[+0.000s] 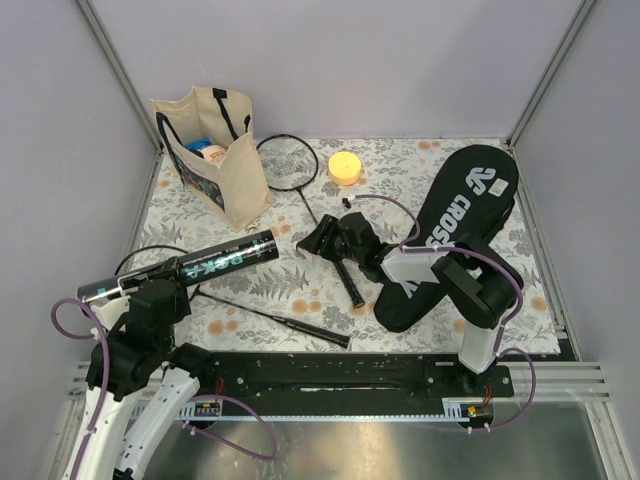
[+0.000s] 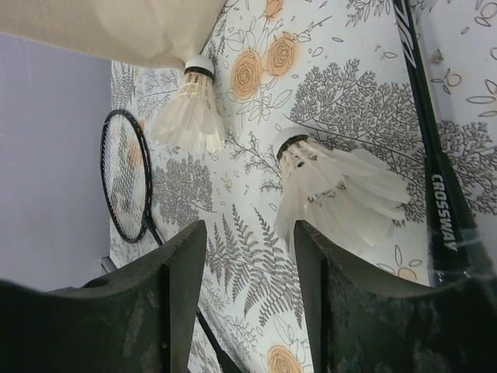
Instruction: Pack up the badminton gear
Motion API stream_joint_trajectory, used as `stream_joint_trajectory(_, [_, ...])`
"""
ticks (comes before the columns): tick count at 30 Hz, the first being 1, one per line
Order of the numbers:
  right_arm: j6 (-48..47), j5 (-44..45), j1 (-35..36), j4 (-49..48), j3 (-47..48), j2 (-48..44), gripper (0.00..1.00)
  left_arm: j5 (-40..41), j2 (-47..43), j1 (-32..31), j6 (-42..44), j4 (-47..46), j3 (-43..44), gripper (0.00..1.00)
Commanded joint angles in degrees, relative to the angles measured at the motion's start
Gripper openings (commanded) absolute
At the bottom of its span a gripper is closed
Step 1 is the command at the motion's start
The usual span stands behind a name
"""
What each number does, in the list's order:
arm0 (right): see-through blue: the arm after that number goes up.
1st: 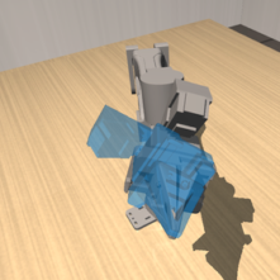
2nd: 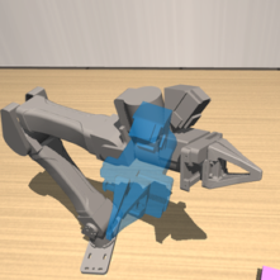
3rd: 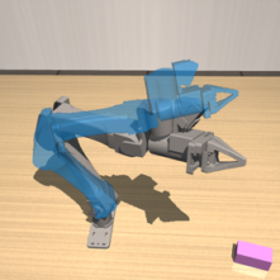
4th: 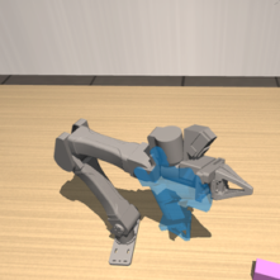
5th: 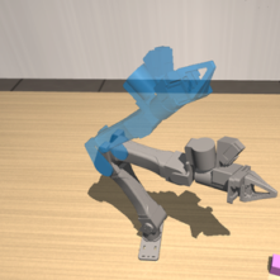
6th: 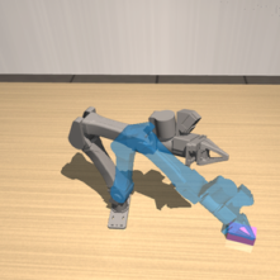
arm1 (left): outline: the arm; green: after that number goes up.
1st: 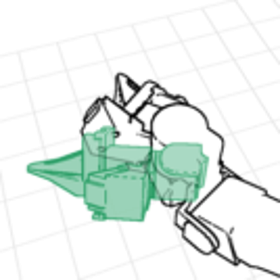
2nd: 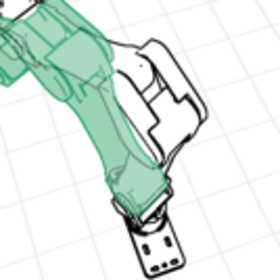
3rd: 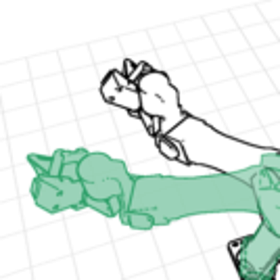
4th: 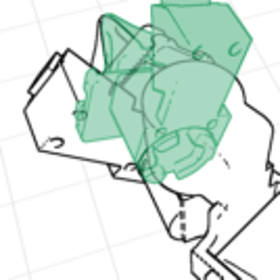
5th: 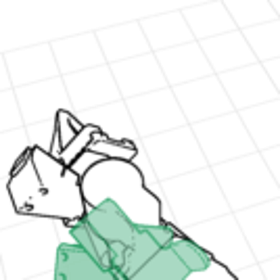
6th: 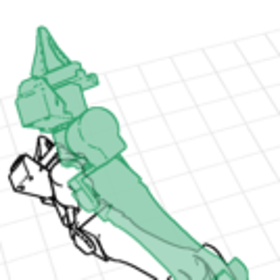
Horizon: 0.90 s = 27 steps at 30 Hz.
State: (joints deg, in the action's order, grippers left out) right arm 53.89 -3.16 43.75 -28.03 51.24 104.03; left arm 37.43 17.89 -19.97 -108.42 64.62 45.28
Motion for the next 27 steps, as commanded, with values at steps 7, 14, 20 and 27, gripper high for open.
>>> stream_joint_trajectory(7, [-1.0,1.4,-0.2,1.8,4.8,3.5,0.50,2.8,-0.7,-0.1,1.1,-2.4,1.6,0.38])
stream_joint_trajectory(14, [-2.8,1.2,-0.4,1.9,3.2,0.6,0.19,2.1,0.0,-0.1,1.0,-2.3,1.2,0.38])
stream_joint_trajectory(20, [-6.2,-0.4,-1.7,2.0,-1.1,-9.7,0.02,-0.4,1.3,-0.1,0.0,-2.4,0.4,0.38])
stream_joint_trajectory(27, [-13.9,-10.8,-2.3,3.8,-7.4,-25.0,0.01,-3.1,3.3,-0.1,0.8,-3.4,0.6,0.39])
